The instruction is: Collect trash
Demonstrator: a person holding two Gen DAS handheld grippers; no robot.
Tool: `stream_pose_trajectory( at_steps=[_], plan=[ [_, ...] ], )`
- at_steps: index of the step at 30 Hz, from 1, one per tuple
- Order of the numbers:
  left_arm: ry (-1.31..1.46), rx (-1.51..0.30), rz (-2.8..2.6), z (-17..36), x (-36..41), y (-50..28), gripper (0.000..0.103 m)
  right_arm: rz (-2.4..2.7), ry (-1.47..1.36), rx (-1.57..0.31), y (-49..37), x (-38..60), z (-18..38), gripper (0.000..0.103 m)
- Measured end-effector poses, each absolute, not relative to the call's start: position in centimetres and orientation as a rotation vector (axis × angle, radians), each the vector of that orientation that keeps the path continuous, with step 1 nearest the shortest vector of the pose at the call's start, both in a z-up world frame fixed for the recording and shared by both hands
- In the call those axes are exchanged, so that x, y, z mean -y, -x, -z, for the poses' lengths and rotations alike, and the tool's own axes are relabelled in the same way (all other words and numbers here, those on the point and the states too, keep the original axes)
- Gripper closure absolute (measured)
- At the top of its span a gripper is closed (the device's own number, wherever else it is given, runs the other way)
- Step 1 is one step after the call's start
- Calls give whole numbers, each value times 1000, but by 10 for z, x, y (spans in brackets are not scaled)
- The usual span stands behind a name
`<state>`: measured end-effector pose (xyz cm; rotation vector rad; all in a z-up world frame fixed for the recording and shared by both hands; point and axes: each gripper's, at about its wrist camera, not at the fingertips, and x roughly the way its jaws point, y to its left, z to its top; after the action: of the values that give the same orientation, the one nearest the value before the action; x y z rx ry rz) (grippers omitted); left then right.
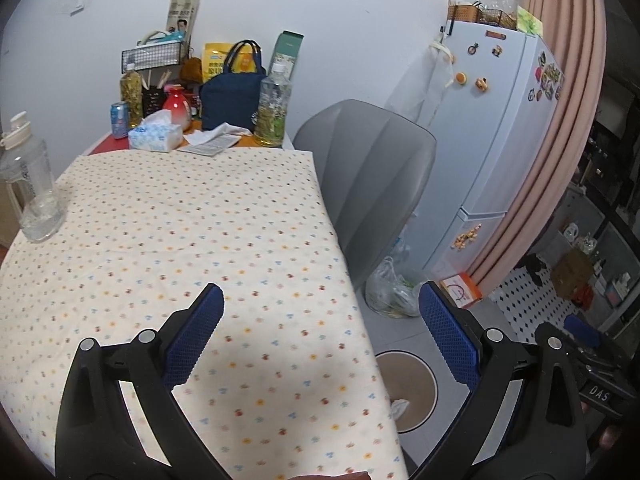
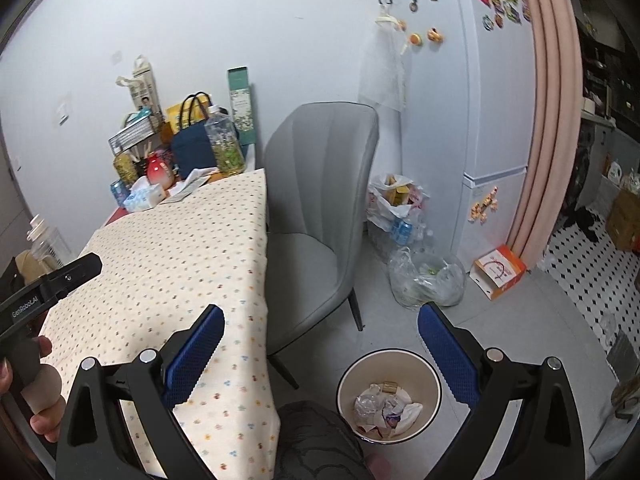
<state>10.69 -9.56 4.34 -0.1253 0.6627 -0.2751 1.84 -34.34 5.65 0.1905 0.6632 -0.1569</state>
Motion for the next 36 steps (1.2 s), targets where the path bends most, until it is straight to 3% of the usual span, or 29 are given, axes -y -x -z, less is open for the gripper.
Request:
stream_pose_trajectory(
  at_steps=[36],
  plan=[
    [113, -552, 99, -67, 15, -20, 6, -15, -97, -604, 23, 282, -86, 8]
  ],
)
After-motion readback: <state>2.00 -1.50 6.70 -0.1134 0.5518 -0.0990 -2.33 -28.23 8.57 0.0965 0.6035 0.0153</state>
